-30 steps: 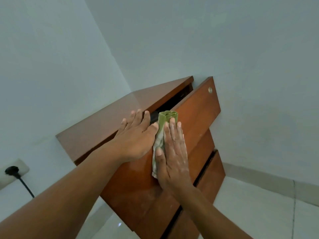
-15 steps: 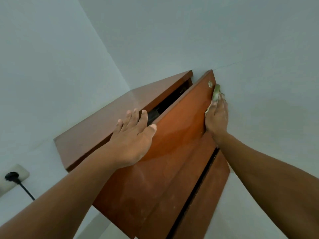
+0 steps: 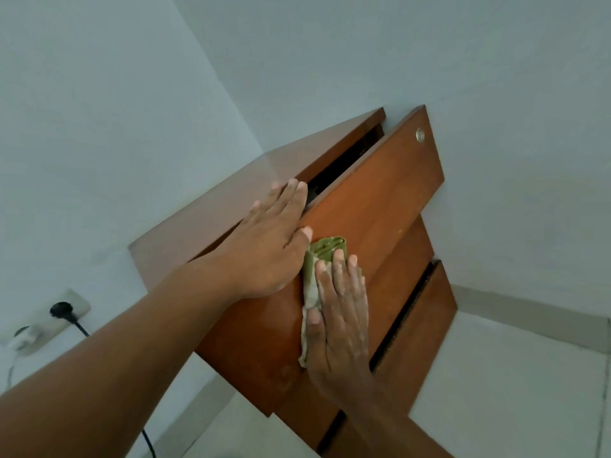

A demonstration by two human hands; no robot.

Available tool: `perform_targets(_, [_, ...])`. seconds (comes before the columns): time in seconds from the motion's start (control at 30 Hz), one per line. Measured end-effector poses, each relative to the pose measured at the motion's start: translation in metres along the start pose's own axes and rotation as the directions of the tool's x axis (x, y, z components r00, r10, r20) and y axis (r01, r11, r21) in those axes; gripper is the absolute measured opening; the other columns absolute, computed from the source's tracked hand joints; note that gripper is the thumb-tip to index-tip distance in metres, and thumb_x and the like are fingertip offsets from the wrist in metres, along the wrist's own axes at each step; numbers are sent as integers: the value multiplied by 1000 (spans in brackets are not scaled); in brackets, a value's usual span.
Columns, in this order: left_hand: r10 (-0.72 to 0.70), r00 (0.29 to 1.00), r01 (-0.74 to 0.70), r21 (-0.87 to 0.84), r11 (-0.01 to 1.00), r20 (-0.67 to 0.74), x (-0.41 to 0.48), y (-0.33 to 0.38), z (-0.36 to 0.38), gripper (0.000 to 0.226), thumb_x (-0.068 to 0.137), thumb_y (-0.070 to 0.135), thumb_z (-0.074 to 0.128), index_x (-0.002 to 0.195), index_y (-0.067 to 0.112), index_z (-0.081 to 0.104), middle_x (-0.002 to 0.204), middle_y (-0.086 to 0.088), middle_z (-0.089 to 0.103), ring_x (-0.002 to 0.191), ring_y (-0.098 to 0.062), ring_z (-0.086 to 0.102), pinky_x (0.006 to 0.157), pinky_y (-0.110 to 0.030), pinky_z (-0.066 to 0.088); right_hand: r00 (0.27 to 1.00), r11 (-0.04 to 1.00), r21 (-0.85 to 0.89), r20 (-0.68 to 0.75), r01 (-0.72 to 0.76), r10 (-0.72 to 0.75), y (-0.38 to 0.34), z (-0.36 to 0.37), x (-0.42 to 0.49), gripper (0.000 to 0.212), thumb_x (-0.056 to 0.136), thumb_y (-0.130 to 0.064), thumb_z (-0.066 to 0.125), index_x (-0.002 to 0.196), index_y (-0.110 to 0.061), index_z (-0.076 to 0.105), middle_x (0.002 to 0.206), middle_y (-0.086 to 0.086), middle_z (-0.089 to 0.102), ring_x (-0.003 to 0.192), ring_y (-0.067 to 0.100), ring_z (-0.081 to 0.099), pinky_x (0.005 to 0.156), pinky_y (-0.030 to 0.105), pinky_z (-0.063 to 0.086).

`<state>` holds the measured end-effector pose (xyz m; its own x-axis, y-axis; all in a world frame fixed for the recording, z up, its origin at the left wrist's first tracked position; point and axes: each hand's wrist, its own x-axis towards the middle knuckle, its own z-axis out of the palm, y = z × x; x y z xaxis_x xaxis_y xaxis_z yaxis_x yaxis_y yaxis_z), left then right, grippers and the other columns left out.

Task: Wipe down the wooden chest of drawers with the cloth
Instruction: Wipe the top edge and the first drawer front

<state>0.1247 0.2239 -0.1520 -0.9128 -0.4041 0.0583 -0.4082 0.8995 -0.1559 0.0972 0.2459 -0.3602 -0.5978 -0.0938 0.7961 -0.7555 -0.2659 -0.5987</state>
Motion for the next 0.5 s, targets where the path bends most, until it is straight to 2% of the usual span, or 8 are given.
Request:
perform_targets(0.07, [60,998,-60,25,998,-15,0,-3,1,64,109,34,26,159,25,-12,168,10,-17,150,-2,-21,122,-24,-9,1000,999,-48,23,-3,4,21,-4,13,54,106,-29,27,157,-12,26,167,11,19,155,32,14,124,55,14])
perform_targets(0.17, [134,990,-128,115,985,-42,1,-10,7,65,109,29,27,159,22,-15,167,9,-19,150,-2,-22,120,-19,-11,985,983,-72,1,-171,171,56,-9,44,53,106,-25,27,158,-15,24,168,4,15,157,22,8,126,49,15])
perform_targets(0.27, [151,988,-145,159,976,-27,3,-22,10,65,109,27,24,157,21,-19,166,8,-23,149,-2,-27,123,-24,-12,953,956,-36,-103,-291,286,91,-13,75,44,107,-16,41,151,-14,42,160,6,37,151,18,28,122,45,29])
perform_targets(0.37, [144,989,-138,187,973,-18,6,-29,11,64,109,31,21,157,22,-21,166,7,-24,148,-3,-30,122,-24,-14,879,902,29,-212,-430,426,100,-22,90,38,105,-12,45,142,-11,55,145,8,55,136,17,47,113,36,40])
perform_targets(0.43, [147,989,-137,222,965,-25,8,-30,12,65,104,38,13,156,23,-22,166,7,-24,148,-4,-30,124,-29,-13,850,895,101,-282,-434,444,78,-27,85,38,105,-11,44,142,-9,54,141,8,57,130,10,52,104,21,44])
perform_targets(0.5, [140,990,-127,266,956,-32,10,-32,11,68,99,40,10,157,23,-21,167,5,-21,150,-7,-28,125,-34,-12,876,918,179,-283,-353,391,42,-21,62,39,104,-6,45,142,-6,52,141,6,54,125,-5,52,96,11,47])
